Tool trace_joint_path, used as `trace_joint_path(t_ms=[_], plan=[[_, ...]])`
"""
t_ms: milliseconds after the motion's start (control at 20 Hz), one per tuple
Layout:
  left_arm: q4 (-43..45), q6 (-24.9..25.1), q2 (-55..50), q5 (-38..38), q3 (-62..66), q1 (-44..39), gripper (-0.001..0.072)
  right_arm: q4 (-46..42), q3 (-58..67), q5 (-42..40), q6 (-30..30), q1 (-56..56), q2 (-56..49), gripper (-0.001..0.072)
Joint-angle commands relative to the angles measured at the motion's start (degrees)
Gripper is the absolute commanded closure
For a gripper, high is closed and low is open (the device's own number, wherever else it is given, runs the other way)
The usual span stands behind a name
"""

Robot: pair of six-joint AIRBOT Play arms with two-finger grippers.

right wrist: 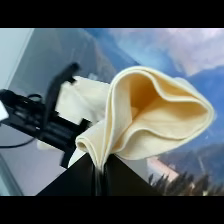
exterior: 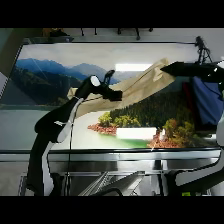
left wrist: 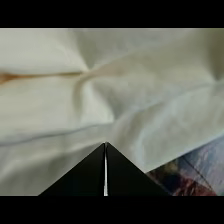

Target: Fold the shirts.

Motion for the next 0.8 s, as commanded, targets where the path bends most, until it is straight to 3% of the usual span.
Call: trace_joint_path(t_ms=[0,200,400,550,750], plan=[[0.15,-1.81,-4.55,3.78,3.37,-6.14,0.0696,0.85,3.58,3.98,2.34,-1.09,4.68,0.0693],[0.04,-2.71,-2.05,-2.05,7.39,-5.81,0.0696,0.81,3.56,6.67,4.28,-0.7,5.42,0.0693],[0.09,0.17,12.92,-18.51,5.92,2.12,0.0696,0.79,3.52,6.4,4.92,4.07,4.92,0.0693],[0.09,0.11,27.63,-24.68,5.9,11.15,0.0696,0.79,3.5,0.61,4.9,13.22,2.56,0.0693],[0.31,0.15,46.56,-25.22,5.9,23.3,0.0695,0.74,3.39,-13.7,2.75,31.23,-5.42,0.0692]])
